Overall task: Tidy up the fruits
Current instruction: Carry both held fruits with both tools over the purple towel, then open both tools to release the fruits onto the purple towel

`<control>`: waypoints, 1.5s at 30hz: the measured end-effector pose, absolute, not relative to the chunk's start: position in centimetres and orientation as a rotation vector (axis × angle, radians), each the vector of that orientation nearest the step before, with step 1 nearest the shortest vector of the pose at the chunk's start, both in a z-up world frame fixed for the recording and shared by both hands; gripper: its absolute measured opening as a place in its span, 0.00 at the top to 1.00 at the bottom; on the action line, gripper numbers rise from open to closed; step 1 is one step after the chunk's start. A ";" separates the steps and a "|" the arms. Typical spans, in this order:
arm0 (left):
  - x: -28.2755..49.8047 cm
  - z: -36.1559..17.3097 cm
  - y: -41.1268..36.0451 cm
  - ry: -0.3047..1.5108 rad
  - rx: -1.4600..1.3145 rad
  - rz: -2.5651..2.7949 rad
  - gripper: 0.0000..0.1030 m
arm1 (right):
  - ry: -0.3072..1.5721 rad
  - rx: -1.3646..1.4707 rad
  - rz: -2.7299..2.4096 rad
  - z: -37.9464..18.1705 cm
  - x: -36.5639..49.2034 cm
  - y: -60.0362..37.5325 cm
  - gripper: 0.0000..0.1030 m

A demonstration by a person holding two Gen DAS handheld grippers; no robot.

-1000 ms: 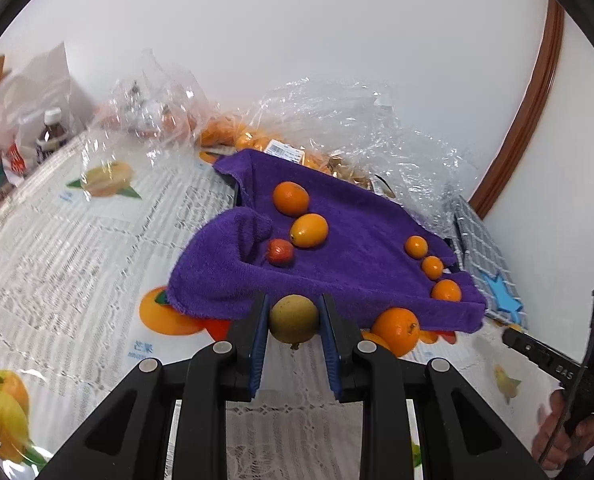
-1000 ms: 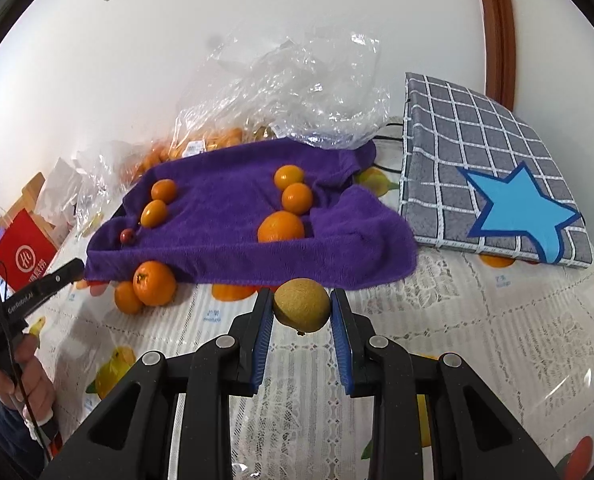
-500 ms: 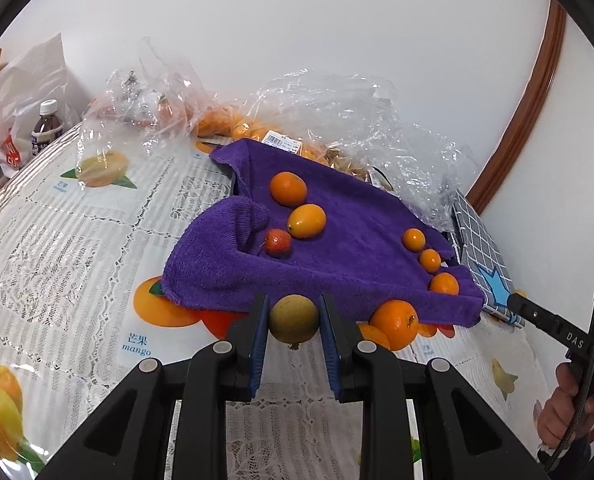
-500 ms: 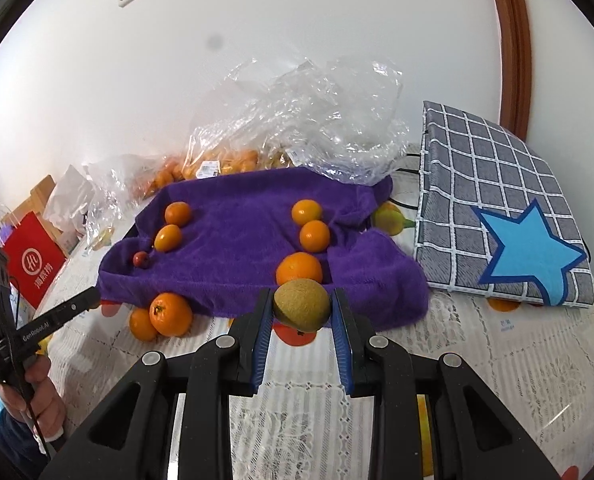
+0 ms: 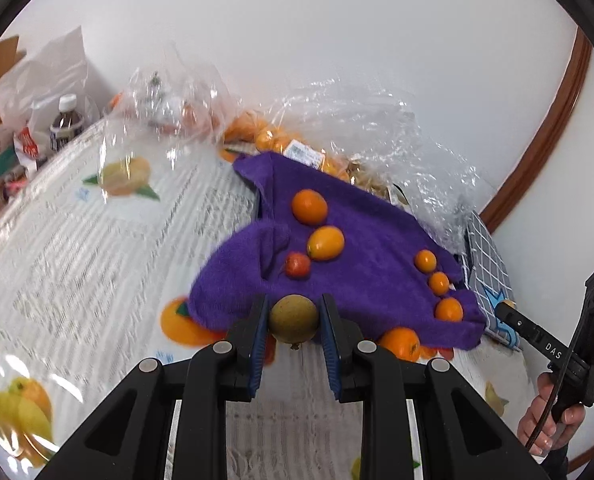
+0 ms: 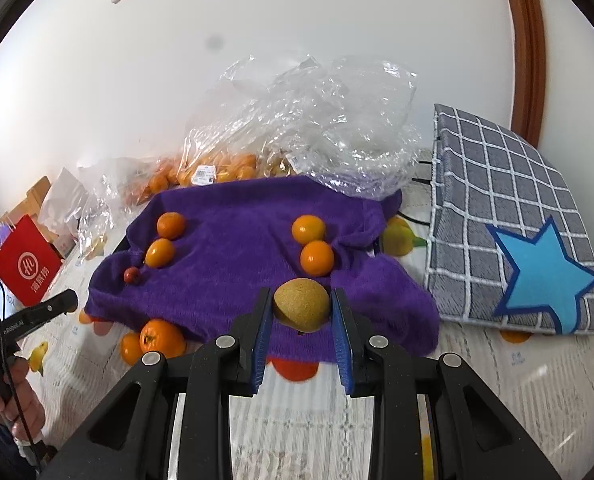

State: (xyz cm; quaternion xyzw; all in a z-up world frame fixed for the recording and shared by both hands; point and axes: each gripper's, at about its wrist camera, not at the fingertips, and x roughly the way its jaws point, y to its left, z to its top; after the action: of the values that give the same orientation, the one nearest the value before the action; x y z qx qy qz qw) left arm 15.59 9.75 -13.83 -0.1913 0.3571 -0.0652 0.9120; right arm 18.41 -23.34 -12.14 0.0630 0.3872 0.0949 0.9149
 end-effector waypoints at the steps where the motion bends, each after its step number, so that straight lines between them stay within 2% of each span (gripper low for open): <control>1: 16.1 -13.4 9.7 0.741 -0.383 -0.127 0.77 | 0.799 0.130 0.199 -12.1 18.8 -23.3 0.72; 24: 27.2 -8.6 5.9 0.759 -0.211 -0.117 0.77 | 0.790 0.019 0.205 -11.4 26.6 -19.6 0.72; 45: 31.1 -11.8 3.8 0.911 -0.191 -0.206 0.77 | 0.956 -0.024 0.278 -17.7 28.4 -16.5 0.72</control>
State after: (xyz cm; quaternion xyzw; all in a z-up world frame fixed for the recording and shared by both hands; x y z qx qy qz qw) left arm 31.13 3.82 -11.82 -0.0917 0.4384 -0.0991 0.8886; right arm 28.44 -16.45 -17.73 -0.0117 0.4584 0.1335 0.8786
